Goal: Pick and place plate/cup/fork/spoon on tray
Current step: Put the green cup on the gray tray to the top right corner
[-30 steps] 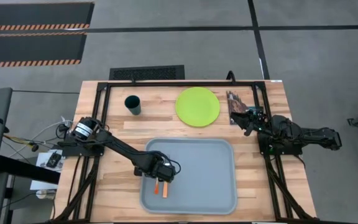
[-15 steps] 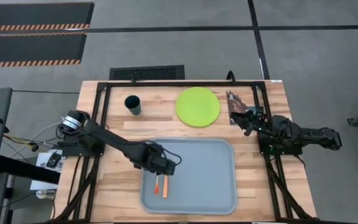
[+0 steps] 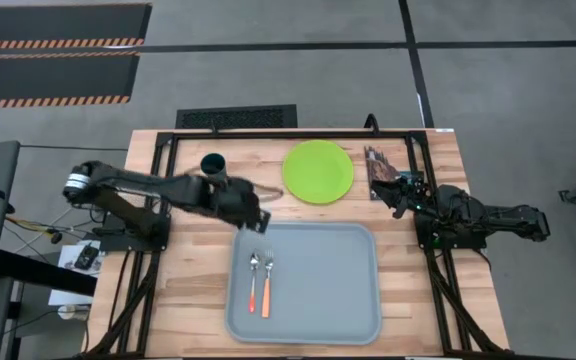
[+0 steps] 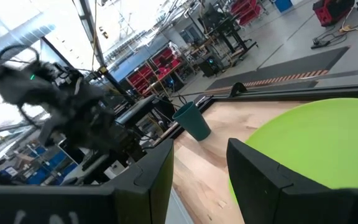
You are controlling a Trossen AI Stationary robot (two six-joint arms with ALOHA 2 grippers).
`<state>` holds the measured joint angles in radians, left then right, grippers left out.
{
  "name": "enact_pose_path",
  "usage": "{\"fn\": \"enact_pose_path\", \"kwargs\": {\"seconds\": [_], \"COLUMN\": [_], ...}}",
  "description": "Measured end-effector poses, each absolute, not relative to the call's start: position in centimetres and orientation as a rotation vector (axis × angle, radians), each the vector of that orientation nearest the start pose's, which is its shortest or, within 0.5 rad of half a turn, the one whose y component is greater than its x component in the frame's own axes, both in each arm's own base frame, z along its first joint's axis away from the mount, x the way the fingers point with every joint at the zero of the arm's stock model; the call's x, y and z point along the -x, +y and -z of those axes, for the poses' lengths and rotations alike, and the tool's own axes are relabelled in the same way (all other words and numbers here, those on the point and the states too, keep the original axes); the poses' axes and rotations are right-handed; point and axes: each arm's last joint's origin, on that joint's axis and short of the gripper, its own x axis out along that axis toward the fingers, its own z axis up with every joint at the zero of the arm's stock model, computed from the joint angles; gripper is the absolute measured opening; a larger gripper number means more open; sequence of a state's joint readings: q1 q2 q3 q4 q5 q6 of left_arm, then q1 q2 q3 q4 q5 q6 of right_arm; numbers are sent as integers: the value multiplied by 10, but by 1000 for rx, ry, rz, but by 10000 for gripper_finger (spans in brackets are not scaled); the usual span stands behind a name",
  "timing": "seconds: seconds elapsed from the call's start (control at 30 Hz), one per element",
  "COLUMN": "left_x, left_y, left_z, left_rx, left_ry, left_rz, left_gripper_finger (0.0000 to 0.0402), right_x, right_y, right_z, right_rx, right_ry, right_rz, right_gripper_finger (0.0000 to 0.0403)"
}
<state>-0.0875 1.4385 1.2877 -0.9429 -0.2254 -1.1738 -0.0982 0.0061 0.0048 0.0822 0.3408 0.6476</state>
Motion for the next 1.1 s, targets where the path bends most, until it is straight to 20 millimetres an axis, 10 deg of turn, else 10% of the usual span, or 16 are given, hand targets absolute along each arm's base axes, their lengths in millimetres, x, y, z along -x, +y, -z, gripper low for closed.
{"fn": "enact_pose_path", "kwargs": {"seconds": [0.47, 1.1], "left_x": [-241, -222], "left_y": [74, 122], "left_z": [-312, -268], "left_rx": [391, 320], "left_ry": [1047, 1361], "left_rz": [-866, -806], "left_gripper_finger": [221, 261], "right_x": [-95, -95], "right_y": [-19, -19], "right_z": [-171, -171], "right_rx": [-644, -628], "right_ry": [-205, -199], "right_rz": [402, 406], "right_gripper_finger": [175, 175]}}
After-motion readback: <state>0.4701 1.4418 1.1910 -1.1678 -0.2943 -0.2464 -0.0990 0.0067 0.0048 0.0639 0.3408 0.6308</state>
